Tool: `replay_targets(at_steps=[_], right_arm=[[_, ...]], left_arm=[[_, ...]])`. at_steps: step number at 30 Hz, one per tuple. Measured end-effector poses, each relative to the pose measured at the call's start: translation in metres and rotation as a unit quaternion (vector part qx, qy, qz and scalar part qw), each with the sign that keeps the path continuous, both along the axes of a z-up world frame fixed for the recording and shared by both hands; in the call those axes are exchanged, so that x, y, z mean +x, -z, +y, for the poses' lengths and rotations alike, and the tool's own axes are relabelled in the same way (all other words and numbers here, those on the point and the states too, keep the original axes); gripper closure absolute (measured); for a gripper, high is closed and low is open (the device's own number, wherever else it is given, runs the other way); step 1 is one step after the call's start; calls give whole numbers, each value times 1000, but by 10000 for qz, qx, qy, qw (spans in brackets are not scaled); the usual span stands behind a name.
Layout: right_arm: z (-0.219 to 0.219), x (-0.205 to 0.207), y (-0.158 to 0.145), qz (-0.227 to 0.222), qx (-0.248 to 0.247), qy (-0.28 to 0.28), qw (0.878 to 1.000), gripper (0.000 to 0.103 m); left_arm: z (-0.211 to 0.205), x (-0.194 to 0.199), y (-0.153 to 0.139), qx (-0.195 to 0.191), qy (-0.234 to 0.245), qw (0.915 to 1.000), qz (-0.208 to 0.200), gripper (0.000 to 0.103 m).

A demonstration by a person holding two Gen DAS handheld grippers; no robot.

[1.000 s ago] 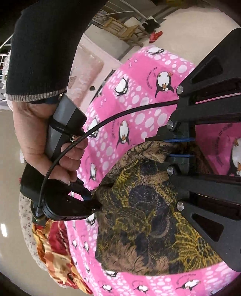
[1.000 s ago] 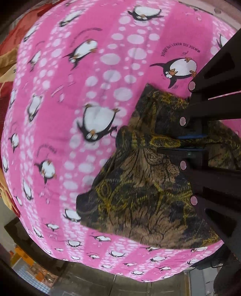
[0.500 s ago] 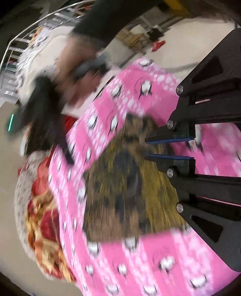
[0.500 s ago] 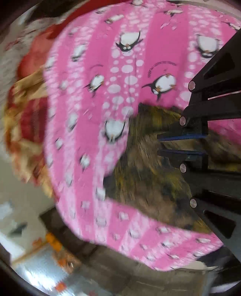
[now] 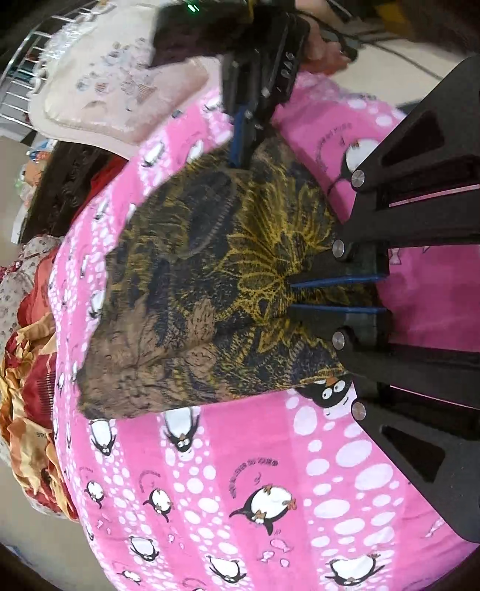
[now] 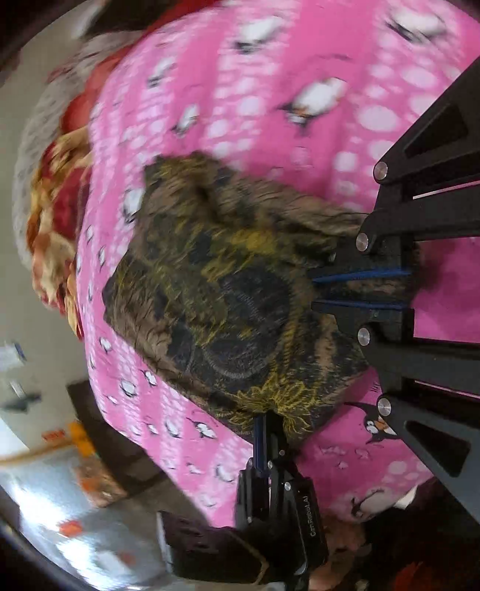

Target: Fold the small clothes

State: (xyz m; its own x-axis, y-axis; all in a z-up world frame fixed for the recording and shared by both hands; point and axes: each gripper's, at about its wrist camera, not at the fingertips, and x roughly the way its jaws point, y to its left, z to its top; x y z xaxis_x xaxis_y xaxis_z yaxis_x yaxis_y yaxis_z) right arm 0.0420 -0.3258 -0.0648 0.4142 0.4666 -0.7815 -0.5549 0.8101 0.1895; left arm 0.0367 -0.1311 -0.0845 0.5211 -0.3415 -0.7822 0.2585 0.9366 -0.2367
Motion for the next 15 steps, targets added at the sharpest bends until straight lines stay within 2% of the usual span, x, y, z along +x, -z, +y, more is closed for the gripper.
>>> replay_targets(at_steps=[1, 4, 7, 9, 12, 15], right_arm=[[-3, 0, -1, 93, 81, 72, 9999, 96], [1, 5, -17, 394, -148, 146, 9990, 96], [13, 9, -57, -174, -96, 296, 9994, 92], [28, 29, -76, -397, -161, 722, 9965, 92], [46, 62, -77, -318, -311, 1348, 9899, 92], [63, 99, -60, -66, -269, 1857, 9822, 92]], left_arm=[[7, 2, -11, -166, -68, 9998, -47, 95], [27, 23, -40, -353, -333, 9981, -375, 95], [34, 70, -58, -245, -605, 9965, -523, 95], [34, 108, -63, -272, -732, 9960, -428, 95], [25, 160, -60, -181, -895, 9953, -330, 95], [7, 188, -47, 41, -827, 9962, -261, 95]])
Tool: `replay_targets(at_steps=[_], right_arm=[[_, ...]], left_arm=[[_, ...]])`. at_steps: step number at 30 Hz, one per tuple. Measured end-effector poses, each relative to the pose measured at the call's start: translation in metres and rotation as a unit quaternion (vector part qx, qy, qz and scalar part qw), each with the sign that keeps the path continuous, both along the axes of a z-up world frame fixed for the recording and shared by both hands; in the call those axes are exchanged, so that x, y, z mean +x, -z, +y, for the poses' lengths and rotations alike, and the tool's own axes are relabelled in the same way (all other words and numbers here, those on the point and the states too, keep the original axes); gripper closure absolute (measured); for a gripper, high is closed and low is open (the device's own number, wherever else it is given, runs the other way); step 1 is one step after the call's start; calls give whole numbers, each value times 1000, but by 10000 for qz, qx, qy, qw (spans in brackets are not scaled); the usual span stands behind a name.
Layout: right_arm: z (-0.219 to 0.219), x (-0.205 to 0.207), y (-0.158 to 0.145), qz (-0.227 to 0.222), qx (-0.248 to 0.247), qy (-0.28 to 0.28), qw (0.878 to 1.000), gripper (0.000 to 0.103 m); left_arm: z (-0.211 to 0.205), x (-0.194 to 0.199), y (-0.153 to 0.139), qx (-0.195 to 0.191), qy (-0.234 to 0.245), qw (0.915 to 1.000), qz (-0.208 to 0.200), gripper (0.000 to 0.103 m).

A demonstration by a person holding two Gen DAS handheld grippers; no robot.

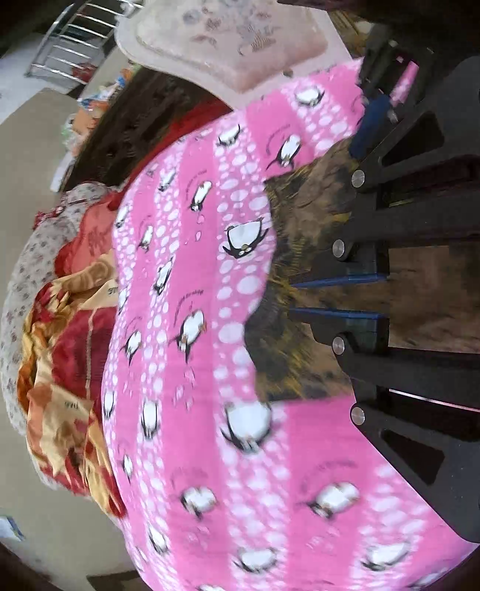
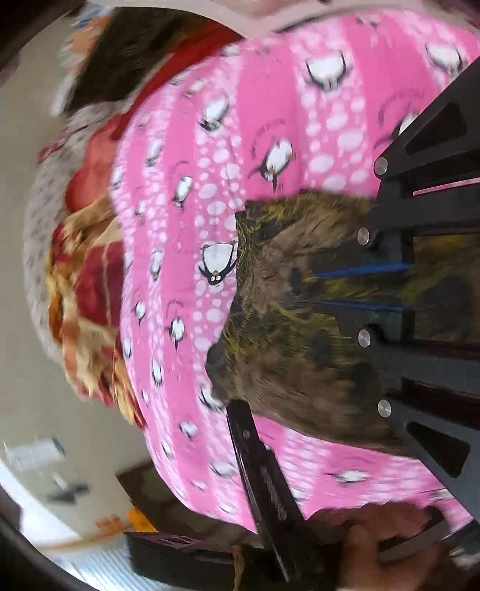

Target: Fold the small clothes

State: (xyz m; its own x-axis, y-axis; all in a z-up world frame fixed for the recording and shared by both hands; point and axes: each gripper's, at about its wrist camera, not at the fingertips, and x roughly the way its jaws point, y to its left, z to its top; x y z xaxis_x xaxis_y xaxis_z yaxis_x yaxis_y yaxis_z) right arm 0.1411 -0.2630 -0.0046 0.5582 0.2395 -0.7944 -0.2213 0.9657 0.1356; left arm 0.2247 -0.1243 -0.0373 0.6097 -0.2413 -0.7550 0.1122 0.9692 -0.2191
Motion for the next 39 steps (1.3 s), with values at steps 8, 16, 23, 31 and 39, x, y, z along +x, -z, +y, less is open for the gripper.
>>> replay_targets(at_steps=[8, 16, 23, 31, 39], right_arm=[[-16, 23, 65, -130, 311, 151, 9993, 93], [-28, 28, 67, -72, 918, 144, 9956, 92], [-36, 33, 54, 442, 1216, -27, 9916, 89], [-133, 0, 16, -71, 1916, 393, 9807, 8], [-111, 19, 72, 715, 2243, -591, 9701, 9]], left_arm=[[-17, 16, 59, 220, -106, 9997, -57, 95], [-19, 30, 66, 199, -156, 9997, 0, 95], [-5, 22, 21, 70, 179, 9987, 462, 92], [42, -57, 55, -723, 324, 9937, 786, 36], [49, -71, 73, -1116, 532, 9912, 468, 34]])
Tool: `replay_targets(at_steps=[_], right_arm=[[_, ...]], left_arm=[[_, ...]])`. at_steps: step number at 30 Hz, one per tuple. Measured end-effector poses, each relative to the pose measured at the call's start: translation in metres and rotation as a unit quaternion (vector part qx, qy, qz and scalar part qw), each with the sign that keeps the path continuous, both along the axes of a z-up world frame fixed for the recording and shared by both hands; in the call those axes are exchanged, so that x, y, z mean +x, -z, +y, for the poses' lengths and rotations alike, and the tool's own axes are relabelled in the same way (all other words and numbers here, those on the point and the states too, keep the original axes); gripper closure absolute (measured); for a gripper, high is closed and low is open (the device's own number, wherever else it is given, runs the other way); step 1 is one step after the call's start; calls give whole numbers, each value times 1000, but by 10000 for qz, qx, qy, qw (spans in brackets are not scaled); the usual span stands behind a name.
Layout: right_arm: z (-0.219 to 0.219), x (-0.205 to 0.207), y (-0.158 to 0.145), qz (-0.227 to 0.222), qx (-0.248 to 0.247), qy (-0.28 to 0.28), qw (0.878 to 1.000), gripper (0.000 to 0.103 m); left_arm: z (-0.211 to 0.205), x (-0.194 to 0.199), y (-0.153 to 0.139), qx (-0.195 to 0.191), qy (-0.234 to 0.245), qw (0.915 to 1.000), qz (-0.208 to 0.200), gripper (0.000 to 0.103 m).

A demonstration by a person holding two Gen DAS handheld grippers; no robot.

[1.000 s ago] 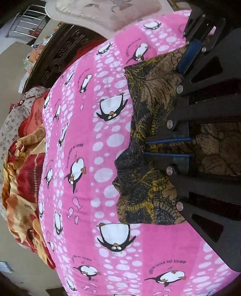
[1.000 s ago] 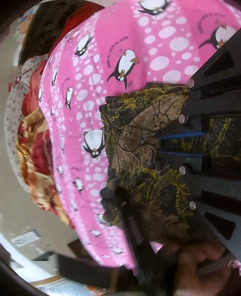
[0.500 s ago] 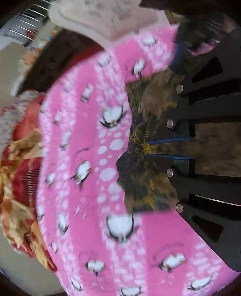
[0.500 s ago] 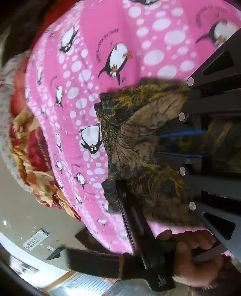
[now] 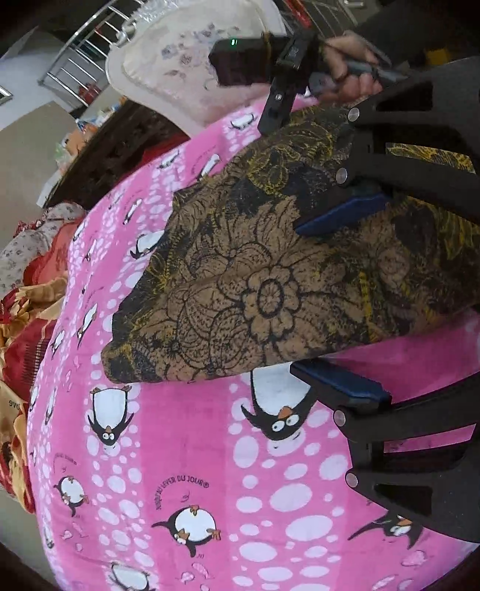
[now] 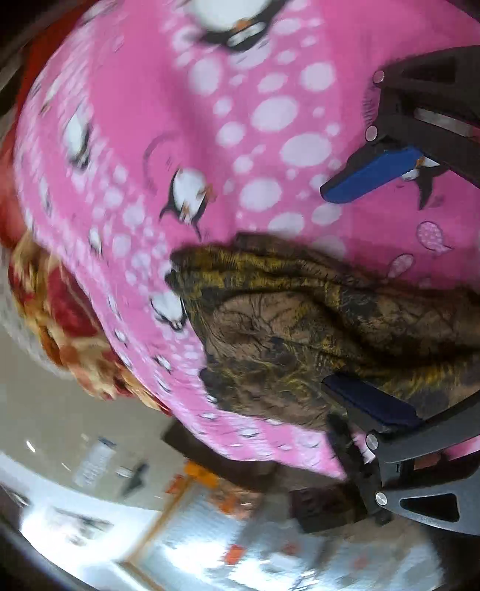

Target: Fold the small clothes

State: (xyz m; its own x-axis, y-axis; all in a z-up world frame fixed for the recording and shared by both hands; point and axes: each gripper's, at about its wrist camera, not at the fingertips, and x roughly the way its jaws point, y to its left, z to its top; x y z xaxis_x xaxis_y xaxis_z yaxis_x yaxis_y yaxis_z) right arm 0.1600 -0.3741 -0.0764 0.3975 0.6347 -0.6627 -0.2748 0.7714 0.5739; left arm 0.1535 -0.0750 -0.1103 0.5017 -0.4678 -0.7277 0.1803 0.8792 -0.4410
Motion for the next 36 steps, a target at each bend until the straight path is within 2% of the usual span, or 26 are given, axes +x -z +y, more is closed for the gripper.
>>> replay_targets(at_steps=[4, 6, 8, 11, 15, 16, 19, 20, 21, 22, 24, 25, 26, 28, 31, 34, 36], right_arm=[[7, 15, 6, -116, 193, -220, 9995, 9], [13, 26, 8, -215, 194, -221, 9993, 9], [23, 33, 10, -293, 206, -316, 9989, 9], [33, 33, 12, -178, 570, -750, 9954, 11], [26, 22, 15, -98, 776, -1058, 9913, 26], [23, 22, 17, -98, 783, -1006, 9918, 34], [17, 31, 23, -75, 769, -593, 9953, 46], [20, 36, 23, -102, 668, -487, 9965, 46], [22, 37, 23, -139, 631, -464, 9968, 46], [30, 37, 22, -233, 456, -495, 9975, 46], [37, 35, 21, -356, 223, -515, 9978, 48], [38, 33, 21, -338, 222, -486, 9980, 53], [36, 31, 21, -230, 370, -454, 9980, 64], [33, 25, 20, -128, 555, -397, 9976, 73], [32, 24, 13, -33, 613, -182, 9979, 75], [45, 22, 5, -32, 711, -78, 9974, 76], [66, 25, 2, 20, 882, -204, 9959, 76]], left_arm=[[12, -5, 3, -343, 33, 9994, -8, 32], [10, -12, 3, -424, 112, 9990, -9, 27], [5, -19, -1, -438, 326, 9985, 8, 26], [5, -18, -5, -564, 425, 9975, 66, 26], [13, -9, 1, -729, 113, 9973, -64, 26], [12, -7, 2, -774, 34, 9970, -66, 26], [2, -2, 1, -665, -95, 9977, -89, 26], [0, -3, -1, -565, -151, 9982, -111, 30], [-1, -3, -1, -459, -218, 9986, -117, 57], [1, -4, 0, -355, -344, 9988, -50, 75], [7, -7, 3, -611, -524, 9968, -29, 80], [8, -9, 1, -633, -588, 9962, -61, 82], [7, -11, -2, -565, -608, 9965, -108, 83], [6, -15, -13, -443, -577, 9971, -223, 84], [22, -17, -29, -572, -480, 9967, -327, 84], [51, -20, -39, -323, -516, 9969, -494, 84], [81, -20, -43, -333, -697, 9960, -452, 84]])
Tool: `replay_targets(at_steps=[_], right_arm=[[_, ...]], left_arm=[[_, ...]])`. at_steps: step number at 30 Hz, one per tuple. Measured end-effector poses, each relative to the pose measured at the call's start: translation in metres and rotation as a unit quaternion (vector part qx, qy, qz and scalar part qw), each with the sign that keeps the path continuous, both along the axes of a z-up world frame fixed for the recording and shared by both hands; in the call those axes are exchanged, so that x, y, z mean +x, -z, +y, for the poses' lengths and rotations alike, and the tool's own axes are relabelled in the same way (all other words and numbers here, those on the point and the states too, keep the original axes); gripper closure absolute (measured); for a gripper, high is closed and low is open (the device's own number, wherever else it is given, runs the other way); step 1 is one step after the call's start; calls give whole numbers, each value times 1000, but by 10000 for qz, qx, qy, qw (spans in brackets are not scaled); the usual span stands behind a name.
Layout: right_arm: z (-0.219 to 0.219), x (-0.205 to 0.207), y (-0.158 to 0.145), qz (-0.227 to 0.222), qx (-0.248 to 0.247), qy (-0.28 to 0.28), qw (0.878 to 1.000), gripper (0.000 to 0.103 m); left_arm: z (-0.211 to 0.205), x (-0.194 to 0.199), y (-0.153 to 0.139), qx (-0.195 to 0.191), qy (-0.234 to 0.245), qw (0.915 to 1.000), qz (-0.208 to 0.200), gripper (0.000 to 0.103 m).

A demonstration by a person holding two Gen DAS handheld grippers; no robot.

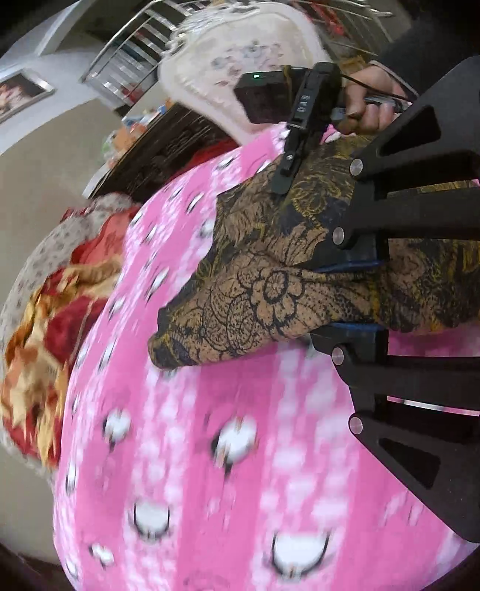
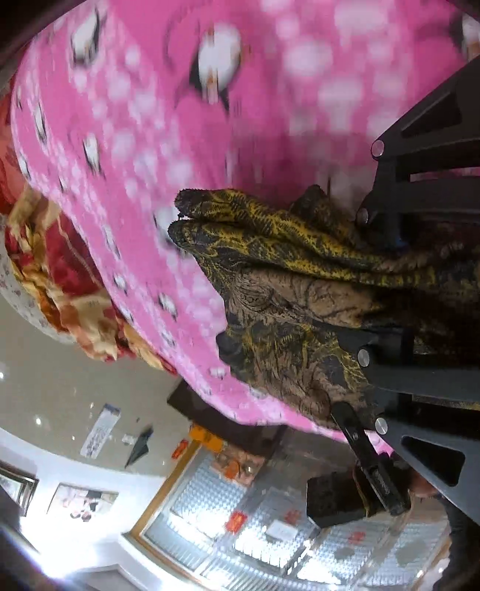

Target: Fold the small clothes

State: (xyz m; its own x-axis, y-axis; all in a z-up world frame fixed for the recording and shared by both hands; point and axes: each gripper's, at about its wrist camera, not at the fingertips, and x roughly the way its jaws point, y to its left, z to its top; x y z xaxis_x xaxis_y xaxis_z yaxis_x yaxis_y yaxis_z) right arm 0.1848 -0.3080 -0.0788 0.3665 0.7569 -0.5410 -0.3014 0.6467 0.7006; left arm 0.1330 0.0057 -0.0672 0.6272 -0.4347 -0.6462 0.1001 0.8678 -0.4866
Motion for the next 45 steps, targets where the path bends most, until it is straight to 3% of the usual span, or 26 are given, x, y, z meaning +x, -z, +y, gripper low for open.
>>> replay_targets(at_steps=[5, 8, 10, 12, 15, 18, 20, 23, 26, 28, 30, 32, 35, 37, 39, 45], right_arm=[[73, 12, 3, 50, 382, -279, 9989, 77], [107, 17, 7, 8, 335, -369, 9988, 77], [115, 20, 19, 126, -1, -210, 9997, 76], [109, 20, 29, 379, 32, -13, 9993, 76], [96, 8, 13, 413, -108, 91, 9990, 76], [86, -12, -19, -47, -774, 72, 9970, 76], [92, -27, -43, -545, -1345, 6, 9894, 76], [119, -44, -70, -1263, -2030, -214, 9708, 77], [159, -53, -81, -1636, -2659, -125, 9499, 77], [180, -42, -74, -1439, -3051, 337, 9408, 77], [189, -33, -66, -1249, -3069, 530, 9420, 77], [197, -25, -51, -1181, -3417, 695, 9298, 77], [193, -13, -10, -989, -3780, 694, 9179, 75], [183, -18, -2, -1335, -3506, 719, 9242, 73], [179, -16, -3, -1270, -3323, 762, 9315, 72], [177, -10, 0, -1315, -3327, 740, 9309, 69]], left_arm=[[68, -10, -7, 271, -344, 9990, -61, 84], [83, 2, 18, 197, -209, 9991, 301, 83], [82, 8, 31, 263, -134, 9987, 427, 80], [81, 6, 27, 276, -177, 9988, 357, 80], [85, -3, 17, 259, -250, 9990, 246, 79], [78, -9, 0, 671, -421, 9969, 28, 79], [69, -5, -10, 843, -634, 9944, -52, 78], [68, 3, -19, 792, -1040, 9913, -163, 64], [70, 14, -27, 735, -1463, 9863, -220, 62], [66, 28, -31, 792, -1564, 9841, -271, 62], [56, 43, -33, 933, -1590, 9822, -354, 62], [48, 61, -25, 1065, -1524, 9818, -374, 58], [42, 85, 15, 1431, -1449, 9789, 145, 55], [44, 86, 32, 1373, -1453, 9797, 176, 53], [46, 89, 33, 1330, -1455, 9803, 149, 49], [48, 96, 36, 1369, -1493, 9791, 183, 44]])
